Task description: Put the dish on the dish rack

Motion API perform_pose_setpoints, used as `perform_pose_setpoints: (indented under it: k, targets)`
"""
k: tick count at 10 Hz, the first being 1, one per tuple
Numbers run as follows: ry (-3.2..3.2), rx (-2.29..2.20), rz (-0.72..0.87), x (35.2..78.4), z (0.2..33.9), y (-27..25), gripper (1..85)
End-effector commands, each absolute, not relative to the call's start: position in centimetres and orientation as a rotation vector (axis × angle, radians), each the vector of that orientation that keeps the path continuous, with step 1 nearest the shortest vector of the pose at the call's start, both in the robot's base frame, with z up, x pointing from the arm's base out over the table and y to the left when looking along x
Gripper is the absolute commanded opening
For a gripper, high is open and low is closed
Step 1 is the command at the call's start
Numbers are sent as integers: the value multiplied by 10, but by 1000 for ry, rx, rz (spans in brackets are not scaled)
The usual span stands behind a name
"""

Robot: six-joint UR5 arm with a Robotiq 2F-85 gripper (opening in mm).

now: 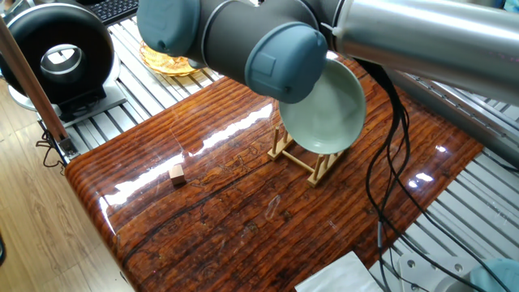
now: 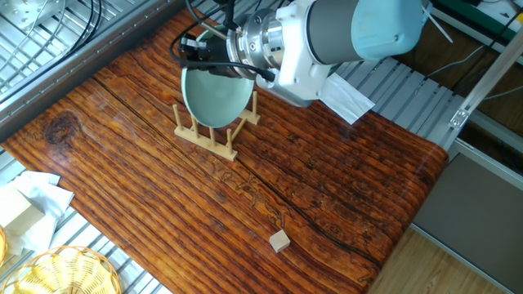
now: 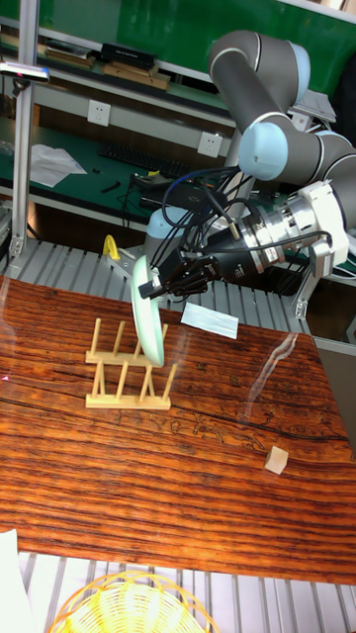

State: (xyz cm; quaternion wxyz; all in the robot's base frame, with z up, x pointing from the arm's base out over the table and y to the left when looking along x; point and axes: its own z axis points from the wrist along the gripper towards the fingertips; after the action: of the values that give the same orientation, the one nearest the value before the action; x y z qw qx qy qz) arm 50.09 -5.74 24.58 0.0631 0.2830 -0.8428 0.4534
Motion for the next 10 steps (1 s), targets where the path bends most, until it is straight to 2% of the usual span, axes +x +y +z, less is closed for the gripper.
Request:
perform_pose_setpoints:
  k: [1,10]
  targets:
    - [-2547,865,1393,506,249,-58,10]
    - [-2533,848,1405,505,243,-61,10]
